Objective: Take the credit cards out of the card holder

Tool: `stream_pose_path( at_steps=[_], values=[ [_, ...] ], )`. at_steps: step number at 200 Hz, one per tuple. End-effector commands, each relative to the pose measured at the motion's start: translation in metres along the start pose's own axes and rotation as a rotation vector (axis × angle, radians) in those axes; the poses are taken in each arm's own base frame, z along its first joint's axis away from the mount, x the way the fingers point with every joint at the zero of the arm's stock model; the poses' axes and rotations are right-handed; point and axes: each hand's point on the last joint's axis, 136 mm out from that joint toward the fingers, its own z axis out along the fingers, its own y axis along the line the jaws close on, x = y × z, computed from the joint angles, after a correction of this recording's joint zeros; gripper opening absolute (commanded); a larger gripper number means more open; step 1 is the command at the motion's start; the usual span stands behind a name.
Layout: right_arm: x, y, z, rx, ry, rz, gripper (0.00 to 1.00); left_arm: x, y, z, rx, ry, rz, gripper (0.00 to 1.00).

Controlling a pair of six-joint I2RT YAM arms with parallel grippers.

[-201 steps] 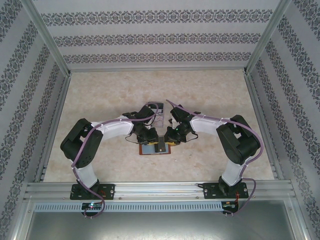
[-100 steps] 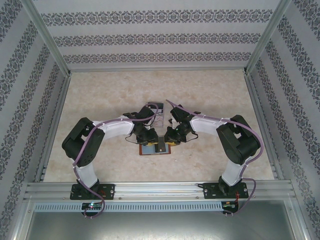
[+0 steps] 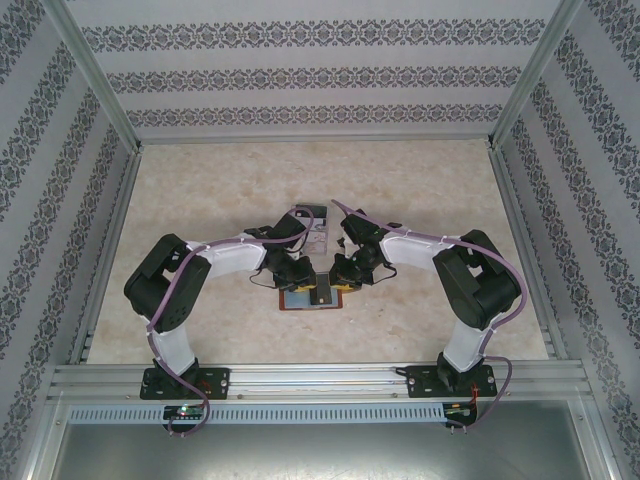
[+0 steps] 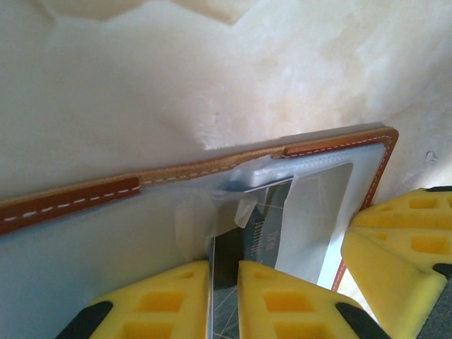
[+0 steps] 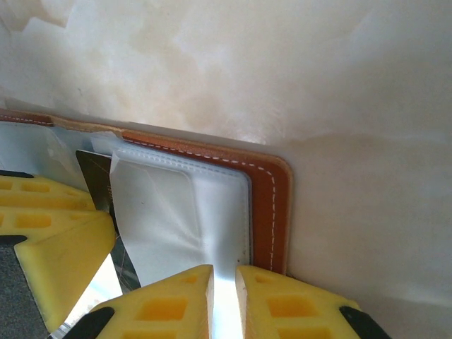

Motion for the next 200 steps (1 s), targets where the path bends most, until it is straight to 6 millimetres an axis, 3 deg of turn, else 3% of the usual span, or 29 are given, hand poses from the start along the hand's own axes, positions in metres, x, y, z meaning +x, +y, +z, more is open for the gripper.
stream_pose_path(
  at_steps=[1,136,200],
  values=[
    [0.01,-0.025,0.003,0.099,0.036,0.038,0.18,-0.004,0.008,0.001,-0.008,-0.028,-0.02,0.16],
    [0.011,-0.026,0.004,0.105,0.042,0.037,0.18,-0.001,0.024,-0.044,-0.126,-0.101,0.031,0.1],
    [0.012,-0.027,0.002,0.107,0.04,0.038,0.18,-0.004,0.031,-0.055,-0.199,-0.124,0.041,0.1]
  ],
)
